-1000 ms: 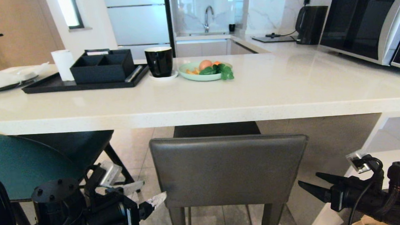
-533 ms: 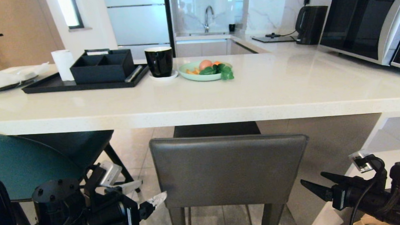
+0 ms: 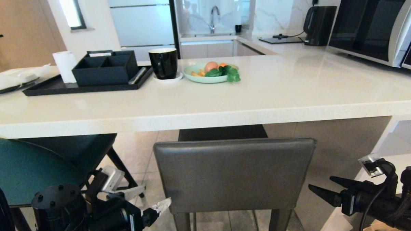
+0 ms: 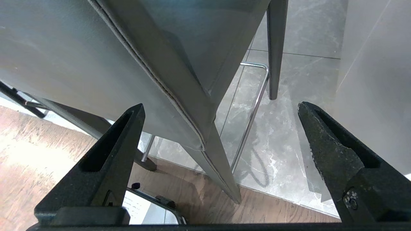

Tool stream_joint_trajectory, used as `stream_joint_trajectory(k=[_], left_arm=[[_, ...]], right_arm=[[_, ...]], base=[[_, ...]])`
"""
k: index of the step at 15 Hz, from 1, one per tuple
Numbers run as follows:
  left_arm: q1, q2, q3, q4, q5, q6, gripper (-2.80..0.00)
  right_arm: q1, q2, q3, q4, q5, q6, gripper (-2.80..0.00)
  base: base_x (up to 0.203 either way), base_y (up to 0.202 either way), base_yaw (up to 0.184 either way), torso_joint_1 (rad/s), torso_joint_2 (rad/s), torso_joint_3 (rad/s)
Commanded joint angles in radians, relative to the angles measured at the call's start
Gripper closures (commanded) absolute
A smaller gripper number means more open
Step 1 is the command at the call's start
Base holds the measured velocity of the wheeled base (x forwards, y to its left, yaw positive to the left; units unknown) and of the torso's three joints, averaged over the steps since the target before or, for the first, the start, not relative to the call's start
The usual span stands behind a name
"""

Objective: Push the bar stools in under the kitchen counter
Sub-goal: Pull the gray chair out from under the dining table

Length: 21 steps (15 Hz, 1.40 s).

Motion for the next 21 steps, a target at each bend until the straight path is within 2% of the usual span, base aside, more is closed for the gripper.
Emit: stream_joint_trajectory(k=[1,21], left_arm=[[0.0,-0.003,0.001,-0.009,-0.001,-0.002,-2.8],[0.0,0.005,-0.001,-0.009,-0.001,-0.002,-2.8]], right_arm=[[0.001,-0.001,0.002,-0.008,-0.002,0.001,-2.8],[0.001,0.013,0.002,-0.008,-0.015,0.003,-2.8]], base=[[0.0,0.0,0.0,0.0,0.0,0.0],[0.0,0.0,0.0,-0.011,0.03,0.025]])
